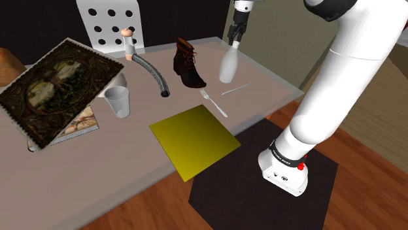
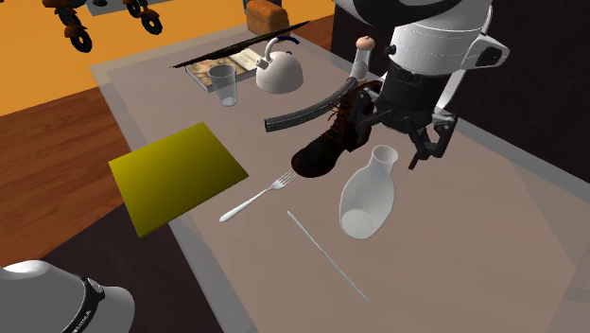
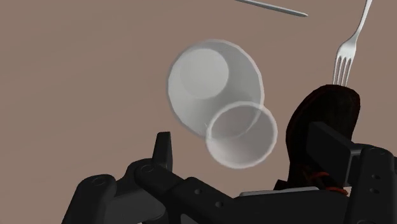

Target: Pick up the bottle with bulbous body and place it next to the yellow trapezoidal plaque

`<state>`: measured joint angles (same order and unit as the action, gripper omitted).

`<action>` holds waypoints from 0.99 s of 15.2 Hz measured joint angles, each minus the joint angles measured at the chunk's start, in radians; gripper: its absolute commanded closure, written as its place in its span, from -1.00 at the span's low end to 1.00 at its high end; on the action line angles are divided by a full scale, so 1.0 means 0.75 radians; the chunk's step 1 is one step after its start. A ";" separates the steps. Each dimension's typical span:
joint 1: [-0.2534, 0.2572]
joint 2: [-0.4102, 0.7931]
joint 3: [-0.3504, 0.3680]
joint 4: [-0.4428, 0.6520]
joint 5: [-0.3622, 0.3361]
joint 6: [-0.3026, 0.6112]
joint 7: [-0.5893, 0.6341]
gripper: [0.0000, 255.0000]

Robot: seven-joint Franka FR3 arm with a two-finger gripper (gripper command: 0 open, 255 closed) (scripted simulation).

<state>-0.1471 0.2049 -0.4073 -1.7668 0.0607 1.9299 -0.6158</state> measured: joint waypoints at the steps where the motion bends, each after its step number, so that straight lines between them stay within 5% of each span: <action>1: -0.001 0.002 0.000 -0.016 0.002 0.018 -0.003 -1.00; 11: -0.004 0.023 0.002 -0.075 0.013 0.097 -0.011 -1.00; 12: -0.004 0.023 0.002 -0.075 0.013 0.097 -0.011 1.00; 15: -0.003 0.022 0.002 -0.074 0.013 0.097 -0.011 1.00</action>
<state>-0.1496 0.2216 -0.4055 -1.8226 0.0704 2.0025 -0.6243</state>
